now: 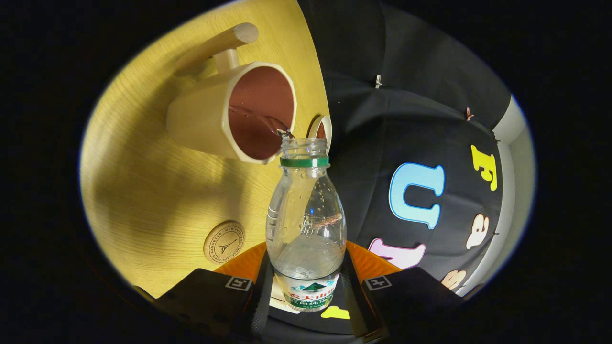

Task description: Take the bottle from table, then pour the juice into the cup, finally place the bottle on the coaster

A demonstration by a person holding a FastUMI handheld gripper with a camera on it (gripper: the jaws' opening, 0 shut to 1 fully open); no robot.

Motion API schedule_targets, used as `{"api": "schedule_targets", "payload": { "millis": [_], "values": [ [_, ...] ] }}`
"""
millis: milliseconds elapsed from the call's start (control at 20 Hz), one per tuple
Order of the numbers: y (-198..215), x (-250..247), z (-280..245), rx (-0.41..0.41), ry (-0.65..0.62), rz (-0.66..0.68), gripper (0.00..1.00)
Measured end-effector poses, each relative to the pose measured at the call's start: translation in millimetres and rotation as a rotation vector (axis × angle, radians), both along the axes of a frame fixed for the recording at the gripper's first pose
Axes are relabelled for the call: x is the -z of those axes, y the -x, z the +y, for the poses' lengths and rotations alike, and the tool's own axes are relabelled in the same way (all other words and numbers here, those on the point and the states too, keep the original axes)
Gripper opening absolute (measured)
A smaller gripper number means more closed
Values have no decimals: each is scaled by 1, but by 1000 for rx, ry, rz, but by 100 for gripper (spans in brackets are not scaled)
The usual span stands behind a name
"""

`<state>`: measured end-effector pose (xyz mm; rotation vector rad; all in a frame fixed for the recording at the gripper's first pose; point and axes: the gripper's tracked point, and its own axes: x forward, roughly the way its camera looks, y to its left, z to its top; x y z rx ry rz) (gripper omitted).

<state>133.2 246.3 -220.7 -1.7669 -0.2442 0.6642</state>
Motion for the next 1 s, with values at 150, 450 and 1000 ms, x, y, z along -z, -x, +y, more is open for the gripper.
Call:
{"api": "schedule_targets", "payload": {
  "millis": [150, 450, 1000],
  "values": [
    [-2, -3, 2, -8, 11, -10, 69],
    [-7, -5, 3, -24, 29, -27, 69],
    [-7, -9, 5, -61, 65, -58, 69]
  ]
}}
